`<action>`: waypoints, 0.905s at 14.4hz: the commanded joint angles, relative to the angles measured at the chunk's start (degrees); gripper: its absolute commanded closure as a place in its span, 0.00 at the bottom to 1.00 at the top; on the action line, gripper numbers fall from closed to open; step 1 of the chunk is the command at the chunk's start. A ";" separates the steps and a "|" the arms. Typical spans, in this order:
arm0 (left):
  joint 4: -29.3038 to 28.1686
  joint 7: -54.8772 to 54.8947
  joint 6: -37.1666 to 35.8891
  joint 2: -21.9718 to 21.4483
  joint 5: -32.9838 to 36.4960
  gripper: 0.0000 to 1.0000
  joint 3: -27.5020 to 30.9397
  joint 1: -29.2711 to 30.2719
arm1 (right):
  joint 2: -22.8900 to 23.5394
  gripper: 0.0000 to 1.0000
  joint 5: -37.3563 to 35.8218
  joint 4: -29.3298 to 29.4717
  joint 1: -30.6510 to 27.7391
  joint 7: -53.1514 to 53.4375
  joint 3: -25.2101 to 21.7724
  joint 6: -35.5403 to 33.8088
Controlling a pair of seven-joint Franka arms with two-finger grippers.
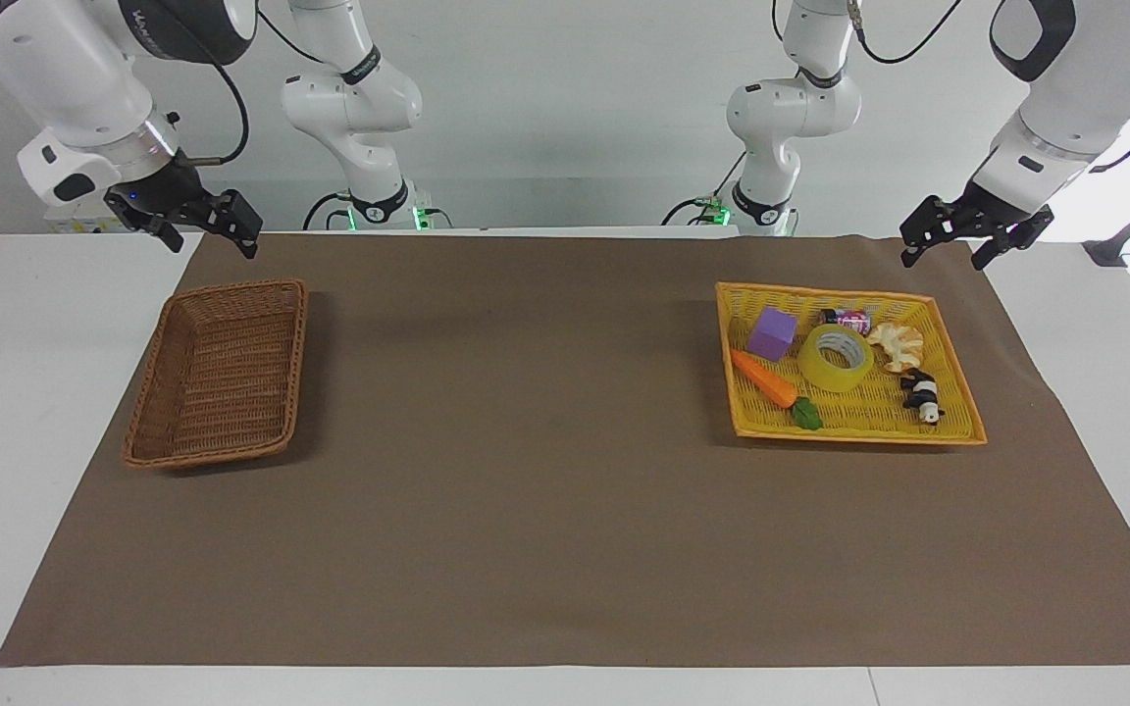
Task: Move tape to another basket
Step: 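Reach the left gripper down to the yellow tape roll in the yellow basket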
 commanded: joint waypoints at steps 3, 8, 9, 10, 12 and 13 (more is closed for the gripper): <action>-1.11 0.30 0.86 -0.86 0.78 0.00 0.14 0.24 | -1.15 0.00 0.67 -1.18 -0.13 -1.16 -0.09 -0.06; -21.96 -0.31 11.15 -11.11 0.78 0.00 0.14 2.96 | -1.15 0.00 0.67 -1.18 -0.13 -1.16 -0.09 -0.06; -28.21 -1.53 18.19 -13.32 0.78 0.00 0.14 3.05 | -1.24 0.00 0.67 -1.18 -0.13 -1.16 -0.09 -0.06; -31.58 -2.15 21.21 -13.60 0.78 0.00 0.14 3.49 | -1.15 0.00 0.67 -1.18 -0.13 -1.16 -0.09 -0.06; -35.72 -1.63 24.39 -12.82 0.78 0.00 0.14 5.94 | -1.15 0.00 0.67 -1.18 -0.04 -1.16 -0.09 -0.06; -38.87 -1.55 28.24 -12.38 0.78 0.00 0.14 6.48 | -1.24 0.00 0.67 -1.18 -0.13 -1.16 -0.09 -0.06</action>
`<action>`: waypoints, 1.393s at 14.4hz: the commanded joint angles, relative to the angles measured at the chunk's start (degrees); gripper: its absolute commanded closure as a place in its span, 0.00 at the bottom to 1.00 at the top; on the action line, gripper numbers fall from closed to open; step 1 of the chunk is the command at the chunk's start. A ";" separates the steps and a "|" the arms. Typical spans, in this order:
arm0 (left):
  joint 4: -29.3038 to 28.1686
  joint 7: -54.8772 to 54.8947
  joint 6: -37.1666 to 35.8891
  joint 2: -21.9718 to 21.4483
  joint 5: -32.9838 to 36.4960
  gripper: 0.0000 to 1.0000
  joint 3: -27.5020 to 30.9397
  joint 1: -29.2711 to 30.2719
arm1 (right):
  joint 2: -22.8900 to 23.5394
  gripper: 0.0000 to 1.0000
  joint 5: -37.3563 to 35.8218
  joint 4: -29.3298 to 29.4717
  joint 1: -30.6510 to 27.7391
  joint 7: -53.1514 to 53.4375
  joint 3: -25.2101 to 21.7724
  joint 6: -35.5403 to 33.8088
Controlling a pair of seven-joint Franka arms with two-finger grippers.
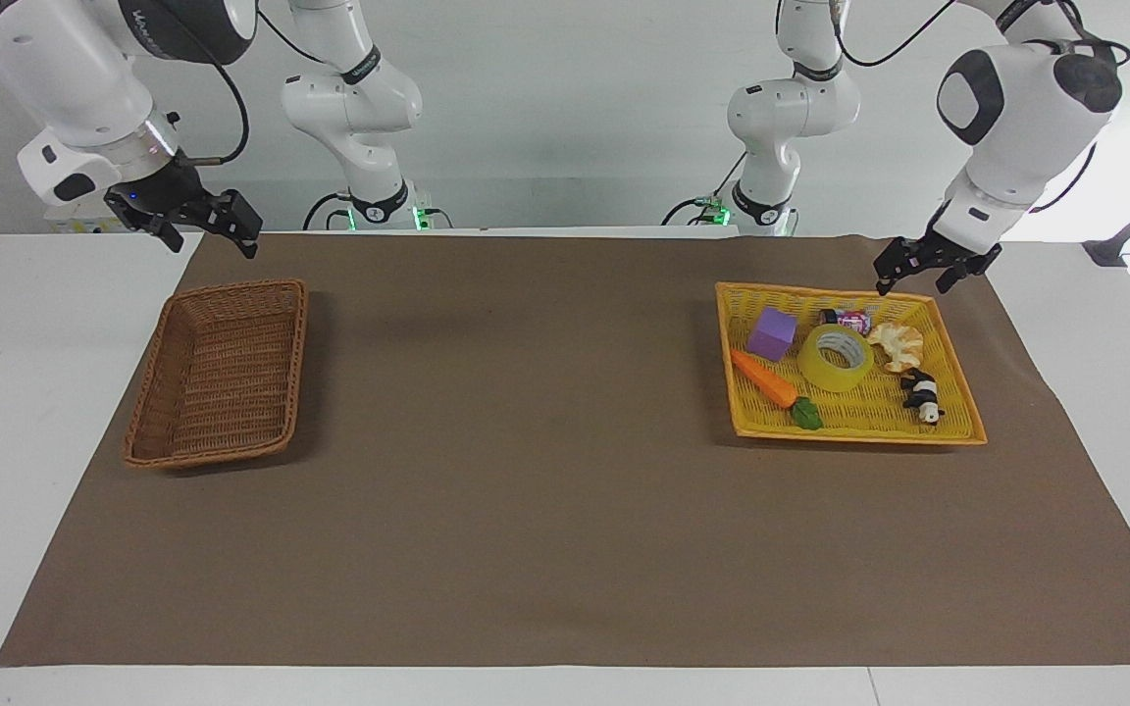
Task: Move tape to another basket
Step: 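Reach the left gripper down to the yellow tape roll in the yellow basket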
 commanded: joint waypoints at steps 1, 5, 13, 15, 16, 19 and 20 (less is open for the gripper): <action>-9.16 -0.81 9.83 -1.54 0.69 0.00 -0.44 1.19 | -1.24 0.00 0.67 -1.18 -0.13 -1.16 -0.09 -0.06; -11.30 -1.25 16.37 3.47 0.69 0.00 -0.45 -0.66 | -1.15 0.00 0.67 -1.18 -0.13 -1.16 -0.09 -0.06; -12.35 -1.25 24.20 9.63 0.69 0.01 -0.45 -0.57 | -1.15 0.00 0.67 -1.18 -0.13 -1.16 -0.09 -0.06; -13.75 -1.16 25.15 9.80 0.69 0.10 -0.45 -0.83 | -1.15 0.00 0.67 -1.18 -0.13 -1.16 -0.09 -0.06; -14.89 -1.07 27.86 9.80 0.69 0.12 -0.45 -0.75 | -1.15 0.00 0.67 -1.18 -0.13 -1.16 -0.18 -0.06; -16.83 -1.16 30.26 10.33 0.60 0.19 -0.53 -1.01 | -1.15 0.00 0.67 -1.18 -0.13 -1.16 -0.09 -0.06; -16.84 -1.16 30.70 11.38 0.60 0.19 -0.62 -1.01 | -1.15 0.00 0.67 -1.18 -0.13 -1.16 -0.09 -0.06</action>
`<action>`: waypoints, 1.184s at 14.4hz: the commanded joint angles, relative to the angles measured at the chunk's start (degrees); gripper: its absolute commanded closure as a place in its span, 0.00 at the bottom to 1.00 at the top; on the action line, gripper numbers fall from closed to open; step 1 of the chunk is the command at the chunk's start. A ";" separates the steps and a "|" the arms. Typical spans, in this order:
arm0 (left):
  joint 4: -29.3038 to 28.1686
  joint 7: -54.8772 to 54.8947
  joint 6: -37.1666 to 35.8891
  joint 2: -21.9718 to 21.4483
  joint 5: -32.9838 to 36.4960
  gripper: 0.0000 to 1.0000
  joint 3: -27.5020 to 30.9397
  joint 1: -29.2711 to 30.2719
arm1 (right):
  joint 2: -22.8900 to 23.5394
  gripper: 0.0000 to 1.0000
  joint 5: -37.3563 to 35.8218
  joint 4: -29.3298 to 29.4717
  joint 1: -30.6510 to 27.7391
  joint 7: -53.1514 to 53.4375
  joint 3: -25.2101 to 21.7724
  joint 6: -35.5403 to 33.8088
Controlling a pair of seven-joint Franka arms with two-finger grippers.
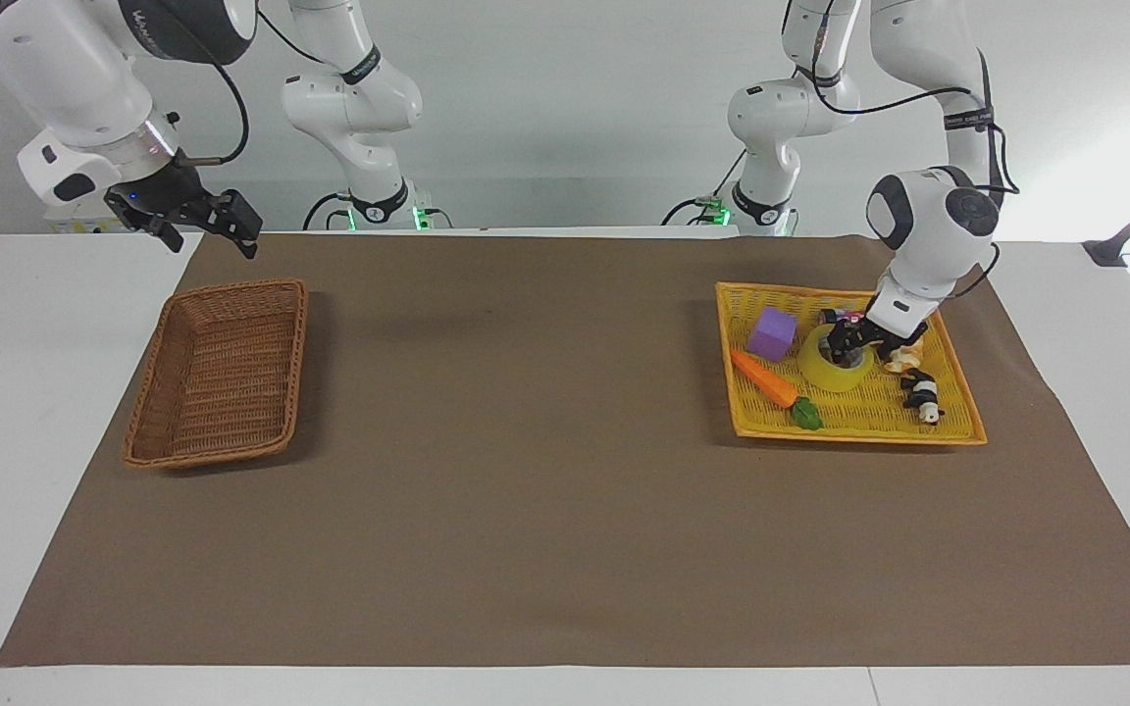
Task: Move tape to another basket
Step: 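Grasp the tape roll rim with the left gripper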
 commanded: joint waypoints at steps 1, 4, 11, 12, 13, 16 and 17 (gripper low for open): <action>-1.59 -0.85 3.39 1.34 0.61 0.20 0.34 -0.91 | -1.15 0.00 0.67 -1.18 -0.13 -1.25 -0.09 -0.06; -1.33 -1.11 3.49 2.14 0.61 0.82 0.34 -0.83 | -1.24 0.00 0.67 -1.18 -0.13 -1.16 -0.10 -0.06; 10.77 -1.02 -11.67 1.79 0.17 1.00 0.25 -0.91 | -1.23 0.00 0.67 -1.18 -0.13 -1.16 -0.09 -0.06; 12.89 -1.11 -15.46 1.18 -0.36 1.00 0.17 -1.52 | -1.15 0.00 0.67 -1.18 -0.13 -1.16 -0.09 -0.06; 15.87 -1.37 -18.37 0.74 -3.23 1.00 0.08 -1.70 | -1.15 0.00 0.67 -1.18 -0.13 -1.16 -0.18 -0.06; 24.40 -1.90 -27.86 0.12 -17.54 1.00 0.08 -3.90 | -1.15 0.00 0.67 -1.18 -0.04 -1.16 -0.09 -0.06; 25.82 -4.51 -28.85 -0.14 -22.90 1.00 -0.01 -5.73 | -1.15 0.00 0.67 -1.18 -0.13 -1.16 -0.09 -0.06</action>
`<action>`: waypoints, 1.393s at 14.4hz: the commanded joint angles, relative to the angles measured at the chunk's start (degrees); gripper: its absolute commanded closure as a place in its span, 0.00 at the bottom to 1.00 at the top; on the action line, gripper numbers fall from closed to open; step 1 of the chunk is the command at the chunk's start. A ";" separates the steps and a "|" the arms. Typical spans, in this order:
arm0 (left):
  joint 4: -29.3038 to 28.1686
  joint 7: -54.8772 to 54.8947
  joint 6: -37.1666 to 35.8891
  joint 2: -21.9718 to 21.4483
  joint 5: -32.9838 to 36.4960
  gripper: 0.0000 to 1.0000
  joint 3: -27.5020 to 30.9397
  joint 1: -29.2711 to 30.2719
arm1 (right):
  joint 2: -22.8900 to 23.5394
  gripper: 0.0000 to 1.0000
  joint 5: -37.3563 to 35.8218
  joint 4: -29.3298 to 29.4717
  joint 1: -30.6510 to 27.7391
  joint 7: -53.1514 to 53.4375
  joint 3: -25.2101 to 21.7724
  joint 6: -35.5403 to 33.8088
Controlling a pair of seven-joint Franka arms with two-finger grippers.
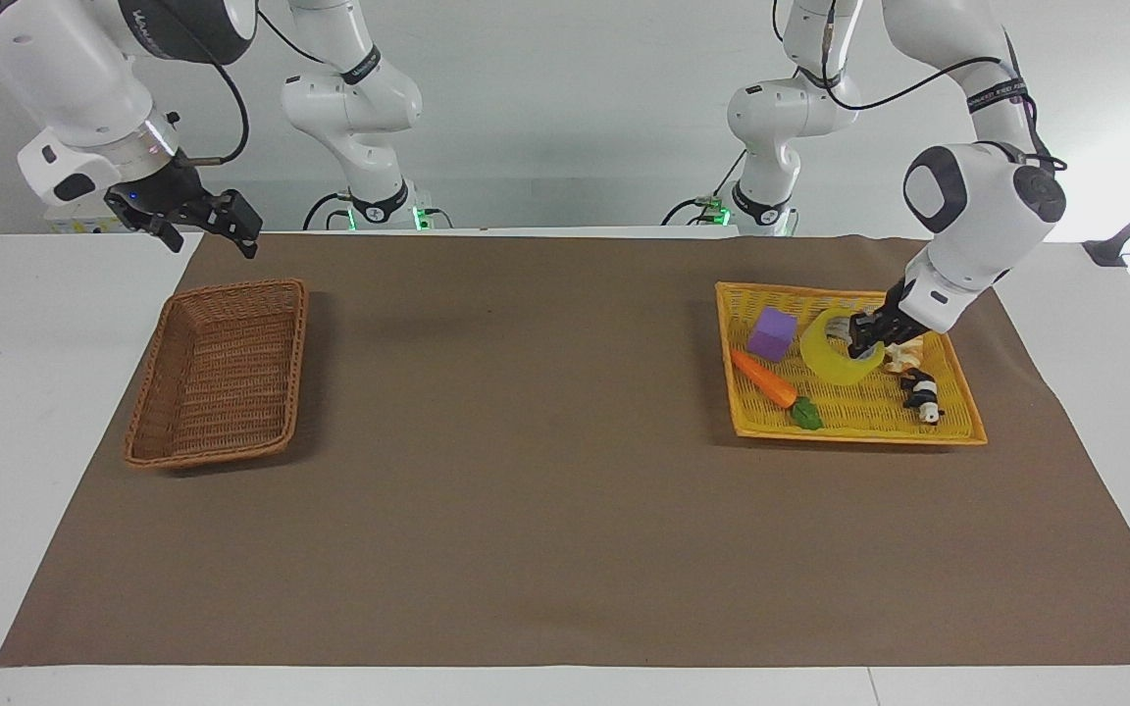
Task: Move tape to another basket
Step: 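Lift the tape roll and carry it toward the right gripper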
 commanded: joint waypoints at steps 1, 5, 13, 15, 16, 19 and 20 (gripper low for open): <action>4.36 -7.26 -3.75 -0.87 -9.93 1.00 -0.25 -6.38 | -1.23 0.00 0.67 -1.18 -0.13 -1.25 -0.09 -0.15; 5.07 -16.97 3.54 -0.78 -21.78 1.00 -0.43 -21.16 | -1.32 0.00 1.28 -1.53 0.84 -6.74 -0.09 -0.77; 6.21 -23.73 18.14 0.36 -29.92 1.00 -1.13 -37.43 | -4.22 0.00 35.62 -9.34 -1.89 -14.17 -0.36 1.07; 6.39 -24.43 18.84 0.45 -29.66 1.00 -1.40 -39.54 | -4.66 0.00 38.71 -10.14 -1.10 -14.17 -0.10 2.39; 6.30 -24.70 18.93 0.45 -28.96 1.00 -1.49 -39.73 | -4.84 0.00 40.21 -10.58 0.04 -14.17 -0.09 3.18; 6.30 -28.82 20.15 1.06 -25.10 1.00 -2.01 -41.39 | -6.76 0.00 45.29 -15.13 2.32 -13.56 -0.09 6.95; 6.30 -29.79 21.30 1.24 -24.48 1.00 -2.01 -41.75 | -8.16 0.00 48.01 -18.11 3.46 -12.59 -0.09 9.14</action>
